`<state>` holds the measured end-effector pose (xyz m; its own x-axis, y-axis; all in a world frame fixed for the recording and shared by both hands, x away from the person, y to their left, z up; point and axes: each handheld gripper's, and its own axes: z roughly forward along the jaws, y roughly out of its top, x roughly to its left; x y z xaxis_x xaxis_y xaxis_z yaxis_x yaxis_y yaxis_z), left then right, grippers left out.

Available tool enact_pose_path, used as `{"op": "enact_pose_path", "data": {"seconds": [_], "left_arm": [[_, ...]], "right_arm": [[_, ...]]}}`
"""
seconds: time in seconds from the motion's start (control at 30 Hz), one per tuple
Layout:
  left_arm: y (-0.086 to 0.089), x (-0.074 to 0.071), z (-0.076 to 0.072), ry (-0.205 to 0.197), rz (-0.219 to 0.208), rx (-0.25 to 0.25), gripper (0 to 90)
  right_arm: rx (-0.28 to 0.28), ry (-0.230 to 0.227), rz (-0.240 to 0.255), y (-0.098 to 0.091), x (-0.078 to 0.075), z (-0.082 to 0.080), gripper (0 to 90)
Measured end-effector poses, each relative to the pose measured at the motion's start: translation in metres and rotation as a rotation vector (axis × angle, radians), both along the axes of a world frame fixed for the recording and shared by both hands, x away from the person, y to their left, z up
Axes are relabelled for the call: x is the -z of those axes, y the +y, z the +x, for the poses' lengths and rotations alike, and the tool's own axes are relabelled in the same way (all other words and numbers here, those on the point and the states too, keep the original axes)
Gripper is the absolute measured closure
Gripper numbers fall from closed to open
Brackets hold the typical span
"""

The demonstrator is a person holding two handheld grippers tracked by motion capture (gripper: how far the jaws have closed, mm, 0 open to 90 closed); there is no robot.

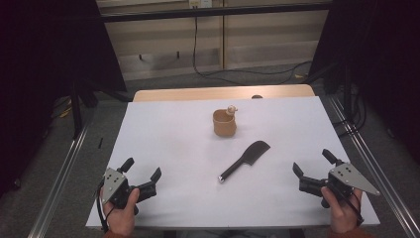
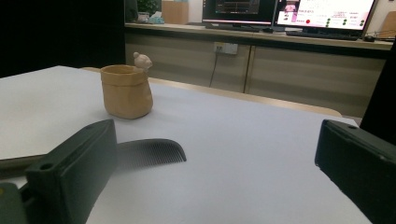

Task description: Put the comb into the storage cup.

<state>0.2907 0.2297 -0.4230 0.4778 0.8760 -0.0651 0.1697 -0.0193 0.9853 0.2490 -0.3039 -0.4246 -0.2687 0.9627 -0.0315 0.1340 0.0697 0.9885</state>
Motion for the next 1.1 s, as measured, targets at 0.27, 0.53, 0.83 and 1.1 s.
{"op": "enact_pose_path", "data": {"seconds": [0.27,0.53,0.83,1.1], "left_arm": [[-0.003,-0.001,0.000,-0.001,0.000,0.017,1.9],[-0.004,0.000,0.002,0.013,0.003,0.035,1.9],[-0.005,0.002,0.006,0.017,0.015,0.043,1.9],[-0.005,0.000,0.004,0.011,0.018,0.059,1.9]], "right_arm": [[-0.037,0.026,0.005,0.001,0.002,0.002,0.0],[-0.059,0.059,0.010,0.005,0.006,0.004,0.0],[-0.083,0.038,0.026,0.011,0.005,0.007,0.0],[-0.117,0.022,0.023,0.022,0.003,0.009,0.0]]}}
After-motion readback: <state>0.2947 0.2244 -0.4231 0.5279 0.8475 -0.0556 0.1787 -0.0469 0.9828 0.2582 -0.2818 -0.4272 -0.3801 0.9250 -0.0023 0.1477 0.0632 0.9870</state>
